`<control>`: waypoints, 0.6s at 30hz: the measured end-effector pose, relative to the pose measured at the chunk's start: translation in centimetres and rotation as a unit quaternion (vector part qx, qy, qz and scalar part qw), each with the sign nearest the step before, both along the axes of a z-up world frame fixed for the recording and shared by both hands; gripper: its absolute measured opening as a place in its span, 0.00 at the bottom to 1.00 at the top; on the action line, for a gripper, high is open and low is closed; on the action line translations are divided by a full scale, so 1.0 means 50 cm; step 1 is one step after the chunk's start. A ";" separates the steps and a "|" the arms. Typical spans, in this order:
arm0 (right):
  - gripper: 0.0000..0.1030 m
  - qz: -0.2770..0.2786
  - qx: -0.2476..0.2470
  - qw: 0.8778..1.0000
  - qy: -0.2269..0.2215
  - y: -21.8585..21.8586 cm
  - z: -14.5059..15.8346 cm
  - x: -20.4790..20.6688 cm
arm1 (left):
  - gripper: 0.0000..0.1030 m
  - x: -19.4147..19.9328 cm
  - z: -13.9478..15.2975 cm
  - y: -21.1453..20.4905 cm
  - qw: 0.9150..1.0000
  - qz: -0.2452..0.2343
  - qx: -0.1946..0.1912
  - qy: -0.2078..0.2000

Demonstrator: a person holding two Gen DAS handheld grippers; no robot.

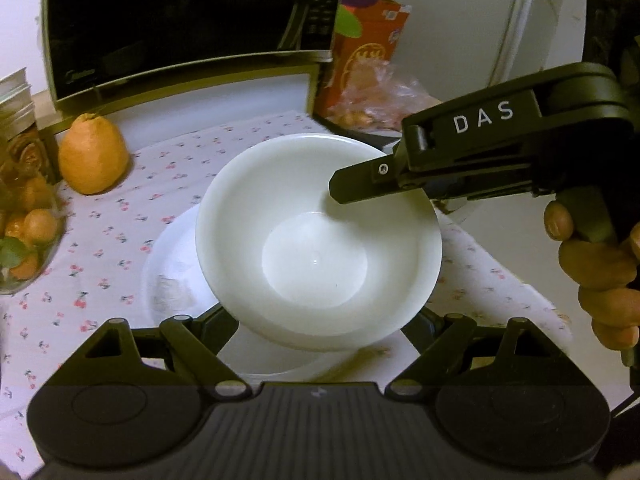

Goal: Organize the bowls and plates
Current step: 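Lift the nested bowls with both tools and set them onto the plate stack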

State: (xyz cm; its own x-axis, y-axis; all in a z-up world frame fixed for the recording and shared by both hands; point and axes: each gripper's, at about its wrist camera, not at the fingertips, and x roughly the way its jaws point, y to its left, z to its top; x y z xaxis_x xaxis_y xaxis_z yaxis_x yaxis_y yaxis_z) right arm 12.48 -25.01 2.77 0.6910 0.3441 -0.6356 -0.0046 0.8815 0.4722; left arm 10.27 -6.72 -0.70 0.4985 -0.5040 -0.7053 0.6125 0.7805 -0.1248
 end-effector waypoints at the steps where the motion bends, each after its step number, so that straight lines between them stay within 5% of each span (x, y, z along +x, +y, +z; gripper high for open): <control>1: 0.28 -0.001 0.002 1.000 0.000 0.006 -0.003 0.006 | 0.82 0.005 -0.003 0.007 1.000 0.006 -0.004 0.003; 18: 0.28 -0.032 0.035 0.998 0.036 0.018 -0.066 0.057 | 0.81 0.051 -0.038 0.020 0.997 0.070 0.010 0.034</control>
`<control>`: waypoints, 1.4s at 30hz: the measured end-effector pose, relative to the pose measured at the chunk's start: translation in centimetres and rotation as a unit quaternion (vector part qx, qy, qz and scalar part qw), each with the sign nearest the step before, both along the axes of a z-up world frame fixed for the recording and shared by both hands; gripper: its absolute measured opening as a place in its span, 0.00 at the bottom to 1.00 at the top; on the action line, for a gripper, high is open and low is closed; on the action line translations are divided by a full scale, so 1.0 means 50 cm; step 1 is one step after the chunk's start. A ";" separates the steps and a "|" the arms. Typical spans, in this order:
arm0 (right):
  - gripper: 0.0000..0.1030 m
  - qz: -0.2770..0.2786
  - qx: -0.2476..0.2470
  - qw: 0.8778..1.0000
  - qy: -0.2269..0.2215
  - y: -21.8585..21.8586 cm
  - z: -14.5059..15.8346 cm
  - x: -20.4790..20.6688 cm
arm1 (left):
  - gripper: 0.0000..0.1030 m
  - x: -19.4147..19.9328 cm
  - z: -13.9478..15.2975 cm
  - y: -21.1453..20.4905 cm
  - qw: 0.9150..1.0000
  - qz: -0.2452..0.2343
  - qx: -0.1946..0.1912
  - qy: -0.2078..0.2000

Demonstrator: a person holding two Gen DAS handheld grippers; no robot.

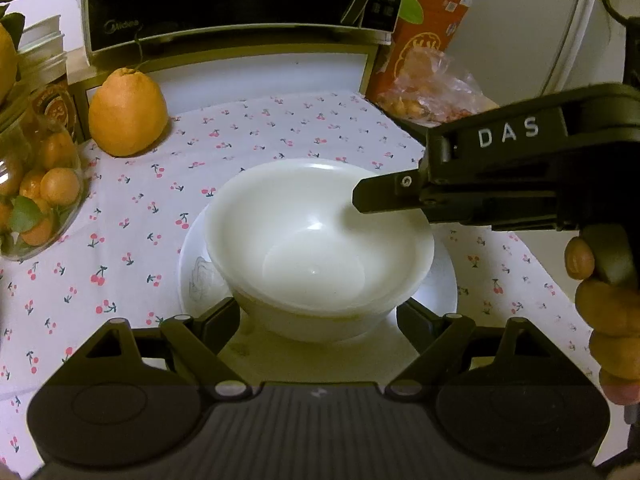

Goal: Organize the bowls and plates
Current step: 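Lift the nested bowls with both tools and set them onto the plate stack, then open both tools and pull them back from the bowls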

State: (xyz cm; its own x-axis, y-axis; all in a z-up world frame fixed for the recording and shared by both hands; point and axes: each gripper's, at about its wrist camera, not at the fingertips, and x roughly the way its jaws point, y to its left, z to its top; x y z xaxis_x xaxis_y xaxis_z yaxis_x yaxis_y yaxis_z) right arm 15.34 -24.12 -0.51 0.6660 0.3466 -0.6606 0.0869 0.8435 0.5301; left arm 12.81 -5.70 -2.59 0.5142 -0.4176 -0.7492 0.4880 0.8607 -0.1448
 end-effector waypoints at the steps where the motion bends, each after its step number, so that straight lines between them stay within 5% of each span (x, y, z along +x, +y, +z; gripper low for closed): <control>1: 0.28 0.000 0.002 1.000 0.001 -0.001 -0.001 0.000 | 0.81 0.000 -0.003 -0.001 1.000 0.000 0.002 0.002; 12: 0.30 -0.004 0.004 1.000 0.008 0.001 -0.004 -0.001 | 0.81 0.004 -0.008 -0.005 1.000 0.008 0.003 -0.003; 16: 0.31 0.000 0.002 1.000 0.011 -0.003 -0.004 -0.003 | 0.91 0.002 0.004 0.003 1.000 0.015 -0.013 -0.003; 20: 0.50 -0.004 -0.004 1.000 0.010 -0.005 0.000 -0.007 | 0.93 -0.001 0.010 0.007 1.000 0.019 -0.014 0.002; 26: 0.62 -0.009 -0.010 1.000 0.007 -0.006 0.016 -0.017 | 0.94 -0.012 0.019 0.015 1.000 0.025 -0.012 0.006; 38: 0.66 -0.020 -0.041 0.999 0.015 -0.016 0.057 -0.052 | 0.96 -0.041 0.055 0.031 0.997 0.061 -0.006 0.044; 42: 0.68 -0.016 -0.091 0.996 0.013 -0.007 0.086 -0.077 | 0.97 -0.053 0.065 0.041 0.993 0.093 -0.009 0.075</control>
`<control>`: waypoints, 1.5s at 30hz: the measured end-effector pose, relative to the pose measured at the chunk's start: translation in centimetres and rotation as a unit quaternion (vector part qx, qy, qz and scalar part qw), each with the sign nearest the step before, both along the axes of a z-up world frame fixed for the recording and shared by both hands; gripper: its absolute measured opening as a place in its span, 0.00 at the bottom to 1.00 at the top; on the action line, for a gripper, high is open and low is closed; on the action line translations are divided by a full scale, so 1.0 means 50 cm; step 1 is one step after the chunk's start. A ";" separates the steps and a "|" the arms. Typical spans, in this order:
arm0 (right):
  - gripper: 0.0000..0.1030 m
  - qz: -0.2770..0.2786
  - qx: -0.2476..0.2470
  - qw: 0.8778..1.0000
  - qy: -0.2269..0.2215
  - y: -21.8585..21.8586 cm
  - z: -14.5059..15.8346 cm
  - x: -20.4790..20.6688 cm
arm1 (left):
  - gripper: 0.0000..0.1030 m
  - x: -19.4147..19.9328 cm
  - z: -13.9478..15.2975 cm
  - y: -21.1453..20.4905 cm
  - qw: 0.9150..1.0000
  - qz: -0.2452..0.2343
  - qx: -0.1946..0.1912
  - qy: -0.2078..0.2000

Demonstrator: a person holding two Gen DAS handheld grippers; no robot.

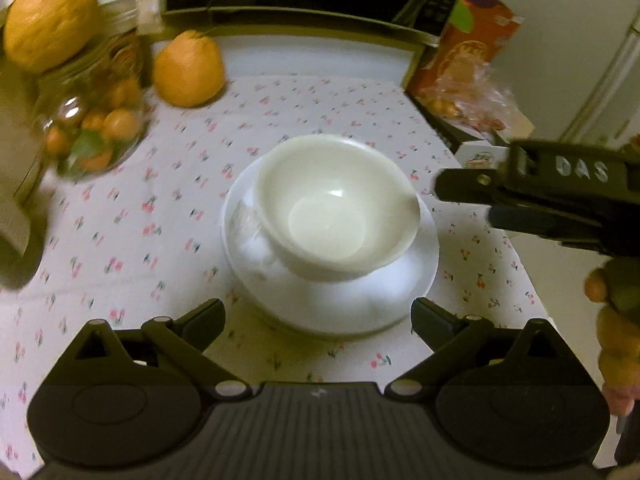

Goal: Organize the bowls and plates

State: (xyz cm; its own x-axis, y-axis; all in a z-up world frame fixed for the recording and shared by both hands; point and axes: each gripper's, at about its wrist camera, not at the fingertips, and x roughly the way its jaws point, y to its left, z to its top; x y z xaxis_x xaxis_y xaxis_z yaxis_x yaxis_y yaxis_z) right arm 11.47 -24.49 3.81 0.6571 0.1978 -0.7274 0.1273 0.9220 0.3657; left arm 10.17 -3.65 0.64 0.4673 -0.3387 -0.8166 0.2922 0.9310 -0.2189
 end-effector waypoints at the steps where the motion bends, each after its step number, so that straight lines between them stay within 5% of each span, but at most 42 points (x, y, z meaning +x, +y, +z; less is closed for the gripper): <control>1: 0.69 0.002 -0.015 1.000 0.001 0.004 0.008 -0.009 | 0.98 -0.005 0.003 0.001 1.000 0.007 0.002 0.003; 16: 0.78 0.042 -0.101 0.992 0.056 0.032 0.019 -0.066 | 1.00 -0.058 0.047 -0.005 0.993 0.080 0.089 -0.004; 45: 0.82 0.074 -0.127 0.986 0.072 0.052 0.016 -0.079 | 1.00 -0.098 0.058 0.000 0.987 0.110 0.118 0.004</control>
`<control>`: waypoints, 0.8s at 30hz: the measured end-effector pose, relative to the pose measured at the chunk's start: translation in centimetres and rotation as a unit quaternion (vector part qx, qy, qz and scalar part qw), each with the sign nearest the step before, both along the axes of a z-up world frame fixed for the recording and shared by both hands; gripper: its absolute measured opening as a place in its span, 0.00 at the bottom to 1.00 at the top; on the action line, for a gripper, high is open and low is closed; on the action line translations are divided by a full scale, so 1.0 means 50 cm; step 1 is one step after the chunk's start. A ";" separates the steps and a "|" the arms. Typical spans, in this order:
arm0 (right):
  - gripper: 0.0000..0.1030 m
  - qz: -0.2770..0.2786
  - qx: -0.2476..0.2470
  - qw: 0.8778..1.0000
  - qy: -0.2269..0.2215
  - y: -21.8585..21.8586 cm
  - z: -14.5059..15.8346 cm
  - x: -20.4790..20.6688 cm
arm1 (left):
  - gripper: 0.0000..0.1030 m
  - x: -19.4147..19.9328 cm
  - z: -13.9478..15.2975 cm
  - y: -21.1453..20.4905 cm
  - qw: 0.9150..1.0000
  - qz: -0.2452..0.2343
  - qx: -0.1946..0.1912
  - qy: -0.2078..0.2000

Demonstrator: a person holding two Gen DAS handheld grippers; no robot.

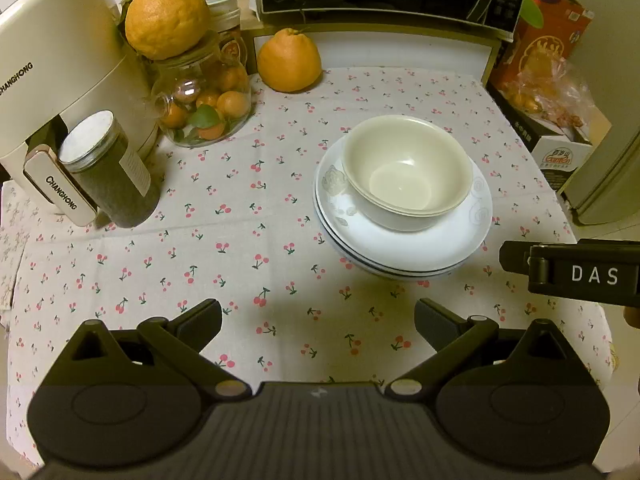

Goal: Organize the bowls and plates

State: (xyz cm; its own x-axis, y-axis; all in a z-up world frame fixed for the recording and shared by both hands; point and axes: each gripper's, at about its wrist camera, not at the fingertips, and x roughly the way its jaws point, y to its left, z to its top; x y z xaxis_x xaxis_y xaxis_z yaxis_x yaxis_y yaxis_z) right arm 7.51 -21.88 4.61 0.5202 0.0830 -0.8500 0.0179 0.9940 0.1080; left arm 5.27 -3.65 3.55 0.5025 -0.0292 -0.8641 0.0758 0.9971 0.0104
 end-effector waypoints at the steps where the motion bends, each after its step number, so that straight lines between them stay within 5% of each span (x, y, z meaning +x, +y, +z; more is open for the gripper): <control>1: 0.82 0.000 0.000 1.000 0.000 -0.001 0.000 0.000 | 1.00 0.000 0.000 0.000 1.000 0.001 0.001 -0.001; 24: 0.82 0.008 -0.001 1.000 0.003 0.006 -0.004 0.001 | 1.00 0.004 0.003 0.006 1.000 0.012 0.013 -0.004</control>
